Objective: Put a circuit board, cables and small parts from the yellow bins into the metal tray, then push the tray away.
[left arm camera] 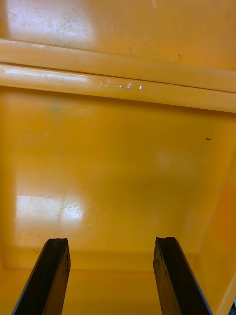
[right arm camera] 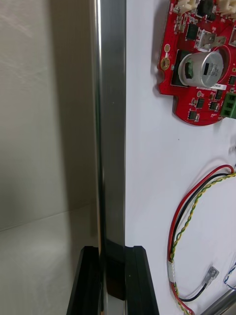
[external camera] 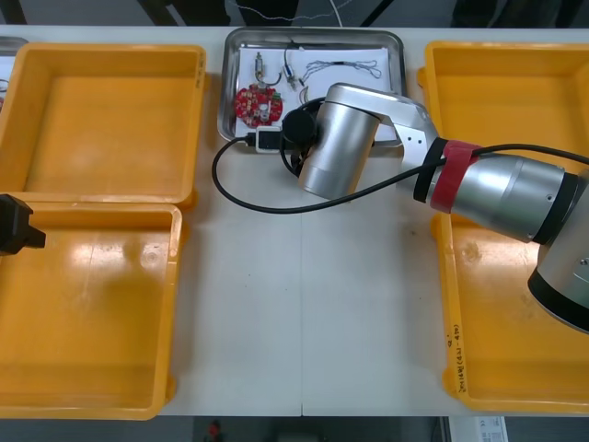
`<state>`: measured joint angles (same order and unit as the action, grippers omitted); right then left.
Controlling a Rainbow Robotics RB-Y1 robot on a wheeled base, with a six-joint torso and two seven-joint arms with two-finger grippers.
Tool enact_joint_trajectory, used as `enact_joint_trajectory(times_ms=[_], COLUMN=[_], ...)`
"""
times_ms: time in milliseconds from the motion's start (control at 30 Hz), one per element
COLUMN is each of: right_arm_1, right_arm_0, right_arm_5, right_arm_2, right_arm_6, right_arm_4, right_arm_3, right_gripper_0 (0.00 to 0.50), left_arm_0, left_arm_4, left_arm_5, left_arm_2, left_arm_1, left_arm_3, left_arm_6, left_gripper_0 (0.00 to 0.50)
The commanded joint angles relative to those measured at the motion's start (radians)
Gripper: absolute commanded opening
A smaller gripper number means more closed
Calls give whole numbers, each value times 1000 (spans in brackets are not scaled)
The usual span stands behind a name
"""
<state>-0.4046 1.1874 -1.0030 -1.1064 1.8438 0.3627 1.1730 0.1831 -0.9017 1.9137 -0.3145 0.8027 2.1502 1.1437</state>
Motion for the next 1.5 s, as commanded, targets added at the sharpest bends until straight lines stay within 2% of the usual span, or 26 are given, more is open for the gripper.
enact_joint_trajectory(times_ms=[33,167,200,233,300,333,467,700,800,833,1000,1033,1100,1233,1367,1400,1500], right_arm_1=[24,23,23,24,24,24,30,41,43,43,43,43,43,43,41,32,12], right_arm_0=[52,54,54,54,54,54,50,-23,-91,-91,-189,-189,-244,-316,-393,-428,-486], right_arm_5=[31,38,43,43,41,41,12,-160,-276,-276,-499,-499,-606,-726,-853,-914,-917], right_arm_2=[3,13,14,17,23,28,59,192,267,267,367,367,415,482,554,579,622], right_arm_6=[25,29,31,31,32,34,35,37,31,31,14,14,5,-11,-66,-112,-184], right_arm_4=[-11,-11,-13,-13,-11,-11,-8,1,-2,-2,-2,-2,-2,-7,-11,-13,-31], right_arm_3=[-33,-36,-36,-36,-36,-36,-21,131,258,258,482,482,590,715,838,904,1013], right_gripper_0=[0,19,211,281,460,500,500,500,500,500,500,500,500,500,500,500,500], left_arm_0=[-17,-17,-17,-17,-17,-17,-17,-17,-17,-17,-17,-17,-17,-17,-17,-17,-17], left_arm_4=[7,7,7,7,7,7,7,7,7,7,7,7,7,7,7,7,7], left_arm_5=[6,6,6,6,6,6,6,6,6,6,6,6,6,6,6,6,6], left_arm_2=[-28,-28,-28,-28,-28,-28,-28,-28,-28,-28,-28,-28,-28,-28,-28,-28,-28], left_arm_1=[9,9,9,9,9,9,9,9,9,9,9,9,9,9,9,9,9], left_arm_3=[28,28,28,28,28,28,28,28,28,28,28,28,28,28,28,28,28], left_arm_6=[51,51,51,51,51,51,51,51,51,51,51,51,51,51,51,51,51], left_gripper_0=[500,500,500,500,500,500,500,500,500,500,500,500,500,500,500,500,500])
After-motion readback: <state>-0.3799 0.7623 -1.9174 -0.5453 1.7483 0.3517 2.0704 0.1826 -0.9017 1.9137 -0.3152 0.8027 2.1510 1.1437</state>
